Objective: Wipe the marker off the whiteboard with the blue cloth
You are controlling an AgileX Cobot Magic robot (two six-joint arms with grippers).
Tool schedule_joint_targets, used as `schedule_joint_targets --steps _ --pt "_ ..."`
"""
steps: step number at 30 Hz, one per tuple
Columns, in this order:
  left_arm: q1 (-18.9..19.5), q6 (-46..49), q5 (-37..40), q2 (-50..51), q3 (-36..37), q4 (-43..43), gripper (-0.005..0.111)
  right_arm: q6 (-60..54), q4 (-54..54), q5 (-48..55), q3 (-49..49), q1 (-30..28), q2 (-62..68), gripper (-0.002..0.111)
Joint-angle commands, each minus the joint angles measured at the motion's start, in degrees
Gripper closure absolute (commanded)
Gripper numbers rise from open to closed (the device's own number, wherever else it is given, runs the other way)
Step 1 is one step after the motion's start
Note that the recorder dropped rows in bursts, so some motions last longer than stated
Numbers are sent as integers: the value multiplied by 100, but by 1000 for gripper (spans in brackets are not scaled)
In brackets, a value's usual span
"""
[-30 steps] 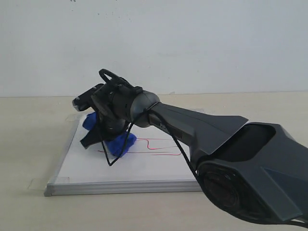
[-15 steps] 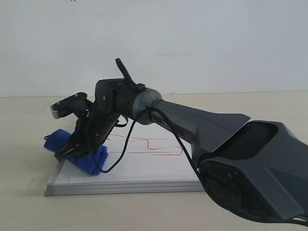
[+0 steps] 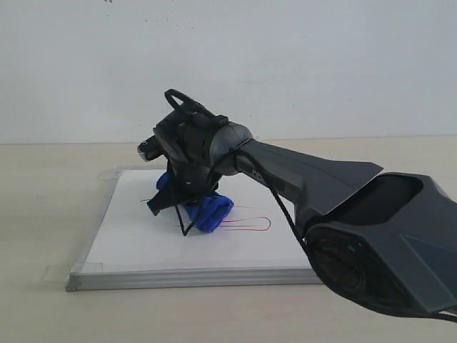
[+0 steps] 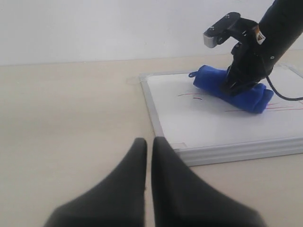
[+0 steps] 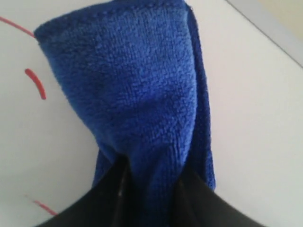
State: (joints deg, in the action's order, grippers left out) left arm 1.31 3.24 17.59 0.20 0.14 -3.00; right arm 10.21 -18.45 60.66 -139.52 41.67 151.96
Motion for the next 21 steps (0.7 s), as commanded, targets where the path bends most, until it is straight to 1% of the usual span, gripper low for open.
schedule_joint_targets --steps 1,4,6,7,9,11,15,18,21 --pt "16 28 -66 -20 -14 -12 103 -629 1170 -177 62 17 71 109" --pt "16 28 -66 -20 -14 -12 103 -1863 2431 -706 62 174 71 109" --pt "16 28 -66 -20 -14 -12 103 -2543 3040 -997 62 296 71 109" --pt "16 28 -66 -20 -14 -12 103 -2814 3233 -1102 62 354 71 109" --pt "16 28 -66 -20 -14 -12 103 -2899 3278 -1264 62 400 71 109" --pt "16 28 -66 -20 -14 -12 103 -2724 3241 -1492 62 400 71 109" --pt "16 28 -66 -20 -14 -12 103 -1746 2849 -1923 62 279 71 109" --pt "16 28 -66 -20 -14 -12 103 -1021 2231 -1905 62 128 71 109" --pt "16 28 -66 -20 -14 -12 103 -194 1305 -1899 62 -9 71 109"
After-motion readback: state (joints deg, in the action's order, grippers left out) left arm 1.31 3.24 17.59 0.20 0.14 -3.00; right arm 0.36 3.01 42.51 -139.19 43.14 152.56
